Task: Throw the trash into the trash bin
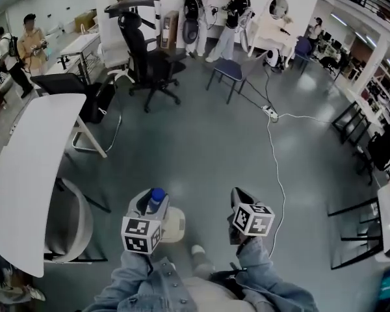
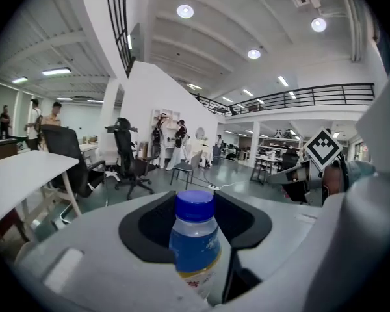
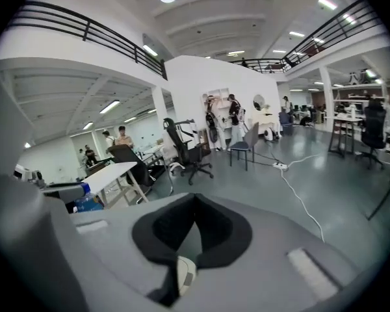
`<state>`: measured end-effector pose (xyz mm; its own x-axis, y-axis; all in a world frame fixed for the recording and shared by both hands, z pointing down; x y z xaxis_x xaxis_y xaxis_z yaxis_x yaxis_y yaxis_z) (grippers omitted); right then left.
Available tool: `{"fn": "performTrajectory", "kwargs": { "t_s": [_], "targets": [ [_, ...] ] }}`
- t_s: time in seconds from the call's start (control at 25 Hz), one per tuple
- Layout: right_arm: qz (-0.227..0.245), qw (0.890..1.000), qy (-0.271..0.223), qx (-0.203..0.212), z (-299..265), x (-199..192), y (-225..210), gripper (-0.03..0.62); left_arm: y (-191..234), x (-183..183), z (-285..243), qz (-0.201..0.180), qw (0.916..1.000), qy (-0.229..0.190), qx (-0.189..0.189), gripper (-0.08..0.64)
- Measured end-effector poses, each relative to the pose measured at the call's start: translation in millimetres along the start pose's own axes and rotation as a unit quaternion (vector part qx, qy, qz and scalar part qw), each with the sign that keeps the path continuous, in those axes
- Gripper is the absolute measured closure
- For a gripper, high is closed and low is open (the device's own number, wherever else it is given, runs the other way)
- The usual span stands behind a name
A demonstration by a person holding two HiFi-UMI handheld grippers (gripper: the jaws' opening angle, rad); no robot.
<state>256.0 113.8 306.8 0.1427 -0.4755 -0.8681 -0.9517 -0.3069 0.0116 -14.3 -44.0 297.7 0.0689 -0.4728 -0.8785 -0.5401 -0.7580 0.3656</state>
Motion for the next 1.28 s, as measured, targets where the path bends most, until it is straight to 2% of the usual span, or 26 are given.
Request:
{"fn": "performTrajectory", "kwargs": {
  "t_s": [0.2, 0.36, 0.52, 0.68, 0.84, 1.0, 1.28],
  "targets": [
    [0.049, 0.996, -0.018, 0.069, -55.8, 43.4, -2.6, 0.589, 17.9, 5.1, -1.0, 0.03, 0.9962, -0.029, 0.077, 0.365],
    [0.072, 0.989, -0.01, 0.126, -96.5, 57.0, 2.7, 0.589, 28.9, 0.5, 11.5, 0.058, 0.9857, -0.043, 0.152, 0.365],
    [0.11, 0.978, 0.006, 0.175, -132.0, 57.4, 21.9, 0.589, 41.6, -10.7, 23.6, 0.063, 0.9776, -0.046, 0.195, 0.365],
    [0.144, 0.962, 0.03, 0.231, -158.4, 35.7, 48.2, 0.589, 51.1, -40.9, 39.5, 0.087, 0.9641, -0.048, 0.246, 0.367],
    [0.168, 0.948, 0.04, 0.269, -174.9, 12.9, 74.3, 0.589, 64.9, -74.1, 47.1, 0.104, 0.955, -0.049, 0.273, 0.366],
    [0.187, 0.937, 0.053, 0.291, -183.4, -2.5, 89.0, 0.589, 71.8, -91.8, 54.2, 0.113, 0.9476, -0.055, 0.294, 0.367],
    [0.227, 0.919, 0.063, 0.316, -206.7, -46.9, 95.4, 0.589, 90.3, -138.8, 52.2, 0.12, 0.9418, -0.048, 0.31, 0.367]
  ]
}}
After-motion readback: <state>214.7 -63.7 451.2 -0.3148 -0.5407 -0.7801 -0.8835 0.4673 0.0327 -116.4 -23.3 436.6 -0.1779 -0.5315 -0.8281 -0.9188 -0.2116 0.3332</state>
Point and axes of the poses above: the fingertips, and each gripper's own axes: z backward along the fingers, y to its left, x out of its top, the point moved 9 cm from there along z, backward along the fingers, and after that the axes turned 15 degrees about z, right-handed, at the moved point
